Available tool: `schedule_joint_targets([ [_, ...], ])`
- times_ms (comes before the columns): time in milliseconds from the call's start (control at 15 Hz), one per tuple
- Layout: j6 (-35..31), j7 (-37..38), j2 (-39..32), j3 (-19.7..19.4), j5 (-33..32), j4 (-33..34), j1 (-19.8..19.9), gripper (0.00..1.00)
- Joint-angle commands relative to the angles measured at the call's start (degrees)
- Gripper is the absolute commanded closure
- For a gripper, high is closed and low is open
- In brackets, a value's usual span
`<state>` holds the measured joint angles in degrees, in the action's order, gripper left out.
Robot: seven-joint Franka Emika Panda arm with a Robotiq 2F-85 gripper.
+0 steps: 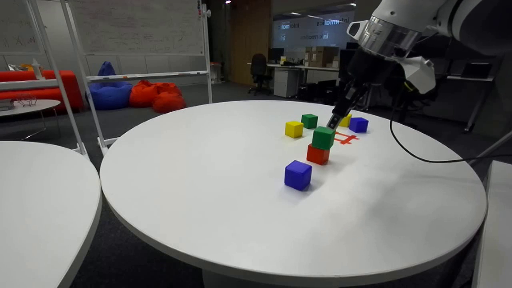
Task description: Unstack all the toy blocks then put the orange block in the marked zone
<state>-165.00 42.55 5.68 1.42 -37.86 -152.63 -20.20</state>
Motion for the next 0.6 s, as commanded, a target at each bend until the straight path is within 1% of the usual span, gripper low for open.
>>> schedule_joint_targets([
  [0,0.00,-0.01,0.00,0.07,-0.04,0.00,0.00,0.00],
  [200,0.63,1.24,0.36,0.06,-0.97,0.31,0.51,0.00],
  [533,-0.87,2.48,2.39,-1.97,-0.51,-1.13,2.06,0.00],
])
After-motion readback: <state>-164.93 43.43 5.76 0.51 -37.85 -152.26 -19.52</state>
